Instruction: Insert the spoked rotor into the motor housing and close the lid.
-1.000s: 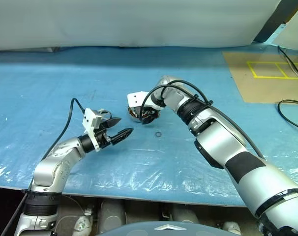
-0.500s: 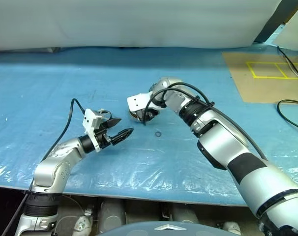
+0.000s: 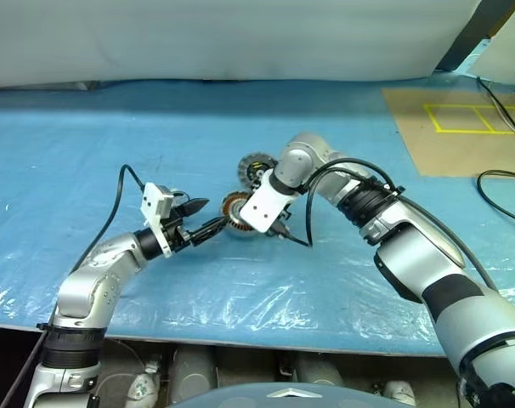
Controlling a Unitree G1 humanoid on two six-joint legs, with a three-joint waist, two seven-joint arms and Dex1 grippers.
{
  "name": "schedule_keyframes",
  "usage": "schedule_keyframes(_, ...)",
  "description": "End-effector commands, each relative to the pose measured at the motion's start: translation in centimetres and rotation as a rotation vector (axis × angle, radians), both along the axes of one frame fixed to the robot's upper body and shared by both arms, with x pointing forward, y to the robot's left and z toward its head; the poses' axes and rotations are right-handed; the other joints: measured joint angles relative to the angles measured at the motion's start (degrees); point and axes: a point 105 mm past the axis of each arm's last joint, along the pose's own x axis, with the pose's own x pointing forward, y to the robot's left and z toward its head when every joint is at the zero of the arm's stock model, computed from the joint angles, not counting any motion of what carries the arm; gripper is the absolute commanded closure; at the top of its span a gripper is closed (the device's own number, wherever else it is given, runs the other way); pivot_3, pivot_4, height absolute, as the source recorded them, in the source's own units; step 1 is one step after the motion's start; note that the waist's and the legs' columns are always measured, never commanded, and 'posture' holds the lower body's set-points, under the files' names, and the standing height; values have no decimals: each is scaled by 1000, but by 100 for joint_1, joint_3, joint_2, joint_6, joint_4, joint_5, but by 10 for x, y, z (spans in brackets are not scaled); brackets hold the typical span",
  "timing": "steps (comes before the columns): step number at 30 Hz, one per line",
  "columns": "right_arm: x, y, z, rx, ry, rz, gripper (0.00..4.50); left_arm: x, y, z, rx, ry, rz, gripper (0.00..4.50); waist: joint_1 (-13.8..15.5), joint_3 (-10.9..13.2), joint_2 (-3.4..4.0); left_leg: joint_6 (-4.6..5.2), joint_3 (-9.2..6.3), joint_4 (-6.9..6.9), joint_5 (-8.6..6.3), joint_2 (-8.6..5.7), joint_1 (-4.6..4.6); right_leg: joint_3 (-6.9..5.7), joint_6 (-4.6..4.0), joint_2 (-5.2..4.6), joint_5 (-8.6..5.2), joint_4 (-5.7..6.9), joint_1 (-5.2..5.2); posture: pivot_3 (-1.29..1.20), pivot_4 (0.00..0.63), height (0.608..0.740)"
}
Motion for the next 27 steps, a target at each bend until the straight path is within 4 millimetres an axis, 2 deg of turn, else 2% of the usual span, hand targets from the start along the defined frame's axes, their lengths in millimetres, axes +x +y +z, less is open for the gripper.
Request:
schedule_keyframes(1, -6, 9, 12, 5, -62, 120, 2550, 3, 11, 15, -4, -54, 21, 77, 14, -1, -1, 0, -1, 4, 0, 0, 0, 0, -1, -2, 0, 2, 0, 0, 150, 740)
schedule_keyframes(6, 5, 1, -8, -66, -139, 160, 2550, 2, 14, 16, 2, -55, 30, 77, 35, 0, -2, 11, -1, 23, 6, -3, -6, 3, -1, -26, -1, 4, 5, 0, 150, 740)
schedule_keyframes(9, 3, -4, -14, -95, -131, 202, 2550, 0, 12, 15, 1, -51, 33, 77, 20, -2, -5, 15, -1, 37, 8, -3, -9, 7, -2, -26, -1, 8, 6, 0, 150, 740)
schedule_keyframes(18, 6, 6, -7, -75, -212, 297, 2550, -3, 7, 12, -9, -42, 32, 77, 15, -2, -5, 16, -3, 61, 8, 1, -4, 8, -2, -24, 0, 36, 6, 0, 150, 740)
schedule_keyframes(23, 14, 16, 8, -35, -242, 251, 1040, -4, 6, 12, -14, -34, 21, 77, 5, -1, -5, 15, -3, 68, 7, 0, -3, 10, -2, -22, 0, 45, 5, 0, 150, 740)
schedule_keyframes(27, 10, 16, 25, 2, -198, 235, 1040, -3, 6, 11, -11, -29, 18, 77, 7, -1, -5, 17, -3, 68, 8, 0, -8, 10, -2, -22, -1, 42, 5, 0, 150, 740)
